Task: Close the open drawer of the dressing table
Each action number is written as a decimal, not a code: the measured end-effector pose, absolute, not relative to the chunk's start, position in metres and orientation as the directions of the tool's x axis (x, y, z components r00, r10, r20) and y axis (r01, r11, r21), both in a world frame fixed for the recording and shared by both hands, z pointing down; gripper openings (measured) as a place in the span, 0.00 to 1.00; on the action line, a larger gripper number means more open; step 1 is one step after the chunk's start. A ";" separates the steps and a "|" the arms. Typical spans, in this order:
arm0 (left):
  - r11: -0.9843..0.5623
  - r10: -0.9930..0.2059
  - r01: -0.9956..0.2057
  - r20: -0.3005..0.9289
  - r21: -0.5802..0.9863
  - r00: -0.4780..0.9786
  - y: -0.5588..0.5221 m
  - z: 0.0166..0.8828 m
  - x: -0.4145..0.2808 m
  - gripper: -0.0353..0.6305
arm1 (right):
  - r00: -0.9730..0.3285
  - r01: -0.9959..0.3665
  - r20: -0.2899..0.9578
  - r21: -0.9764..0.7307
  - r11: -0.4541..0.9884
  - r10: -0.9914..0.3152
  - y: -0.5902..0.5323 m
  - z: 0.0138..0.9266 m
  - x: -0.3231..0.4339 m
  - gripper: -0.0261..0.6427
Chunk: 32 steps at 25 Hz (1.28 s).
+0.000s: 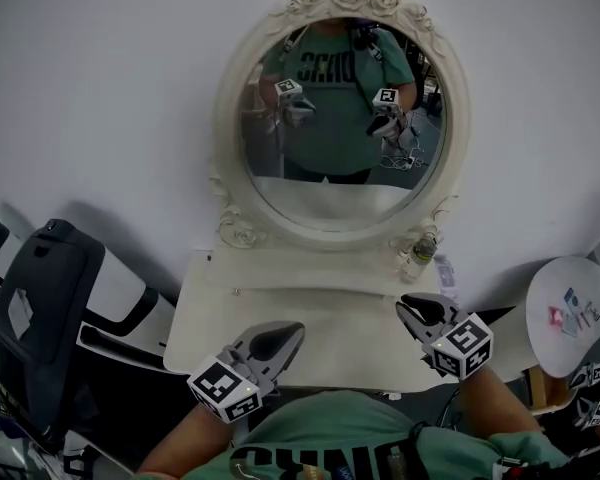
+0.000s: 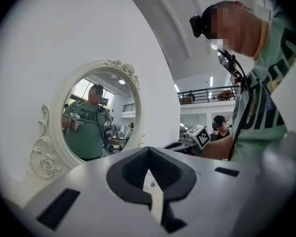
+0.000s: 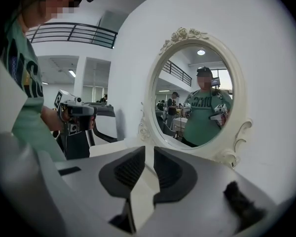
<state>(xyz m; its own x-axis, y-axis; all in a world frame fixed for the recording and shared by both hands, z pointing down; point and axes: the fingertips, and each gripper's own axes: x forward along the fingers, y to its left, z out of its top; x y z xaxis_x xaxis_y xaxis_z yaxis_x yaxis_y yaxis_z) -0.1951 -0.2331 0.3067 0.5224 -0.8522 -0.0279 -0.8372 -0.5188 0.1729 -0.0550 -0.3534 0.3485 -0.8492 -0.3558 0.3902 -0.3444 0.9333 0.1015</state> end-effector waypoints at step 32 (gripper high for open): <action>-0.520 -0.850 -0.835 -0.014 0.180 0.526 -0.239 0.303 -0.231 0.06 | -0.903 -0.331 0.285 0.018 0.944 -0.322 -0.335 0.334 -0.105 0.06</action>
